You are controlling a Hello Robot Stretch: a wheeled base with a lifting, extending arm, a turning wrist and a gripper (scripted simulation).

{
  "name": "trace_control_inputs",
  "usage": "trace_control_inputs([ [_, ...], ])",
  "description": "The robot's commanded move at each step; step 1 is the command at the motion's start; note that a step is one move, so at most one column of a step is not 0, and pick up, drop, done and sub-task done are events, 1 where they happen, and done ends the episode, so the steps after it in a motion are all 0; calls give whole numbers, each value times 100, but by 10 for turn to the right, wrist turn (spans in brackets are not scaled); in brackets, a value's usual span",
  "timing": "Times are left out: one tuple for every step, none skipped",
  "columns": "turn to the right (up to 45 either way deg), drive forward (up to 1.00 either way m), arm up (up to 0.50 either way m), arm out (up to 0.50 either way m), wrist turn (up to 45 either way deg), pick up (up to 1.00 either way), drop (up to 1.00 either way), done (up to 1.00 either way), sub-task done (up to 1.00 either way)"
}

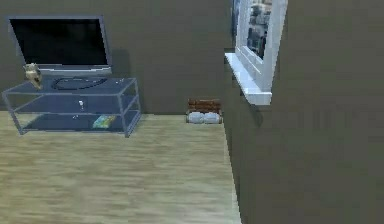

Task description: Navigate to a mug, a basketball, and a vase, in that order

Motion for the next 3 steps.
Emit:
trace_control_inputs([
  [-360,0,0,0,0,0,0,0,0],
  [0,100,0,0,0,0,0,0,0],
  [-30,0,0,0,0,0,0,0,0],
])
